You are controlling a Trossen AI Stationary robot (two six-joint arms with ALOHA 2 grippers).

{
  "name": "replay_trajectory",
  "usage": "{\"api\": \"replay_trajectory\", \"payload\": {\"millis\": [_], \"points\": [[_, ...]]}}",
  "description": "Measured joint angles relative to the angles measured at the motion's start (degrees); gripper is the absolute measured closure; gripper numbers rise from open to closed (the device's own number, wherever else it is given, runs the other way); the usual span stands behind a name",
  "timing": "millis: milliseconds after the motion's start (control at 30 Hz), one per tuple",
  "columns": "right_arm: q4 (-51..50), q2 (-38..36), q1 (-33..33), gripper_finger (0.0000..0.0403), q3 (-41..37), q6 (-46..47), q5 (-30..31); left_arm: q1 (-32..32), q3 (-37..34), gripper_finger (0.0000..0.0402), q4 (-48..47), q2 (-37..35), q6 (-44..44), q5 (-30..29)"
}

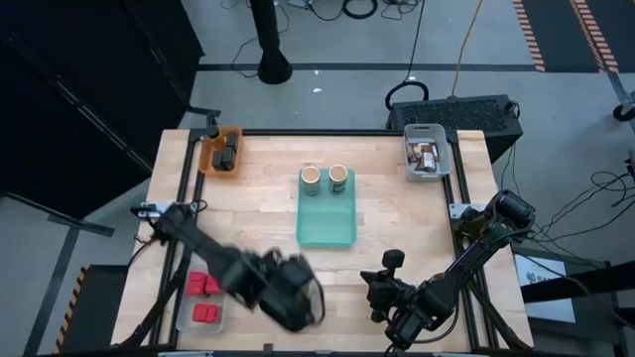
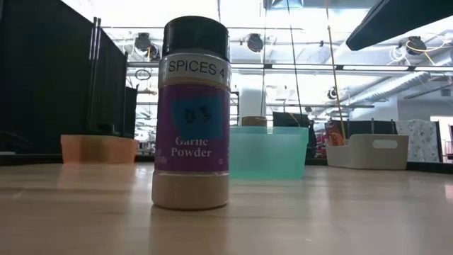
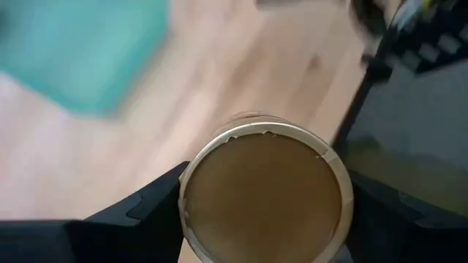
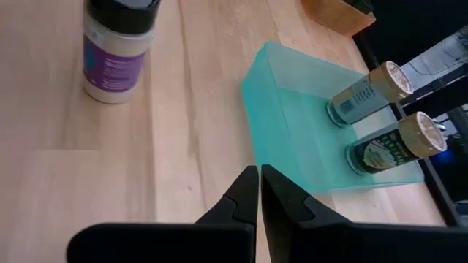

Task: Sort spices by type
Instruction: Put the brown seasoning bottle into the green bin

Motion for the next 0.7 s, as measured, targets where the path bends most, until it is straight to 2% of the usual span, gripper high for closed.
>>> {"api": "replay_trajectory", "payload": {"millis": [133,433,567,700], "points": [[-2.09,0.0,-1.21,0.0403,0.0,0.14,0.0,5.92,0.02,0.0121,-1.98,-2.72,9.52,-2.06],[-15.04,-1.73,-6.99,0.0403,-0.02,3.76,0.01,20.35,-0.08,0.0121,-6.56,-2.69,35.94,1.46],[-16.03,-6.11,-11.33,0.0403,-1.73,-0.84,-1.71,24.13,-0.31,0.0121,-6.54,-2.15,48.36,2.47],[-13.28,-13.68,-15.7,0.0403,-5.7,-8.38,-4.47,26.26,-2.01,0.0121,-5.23,-2.2,59.87,2.3]]}}
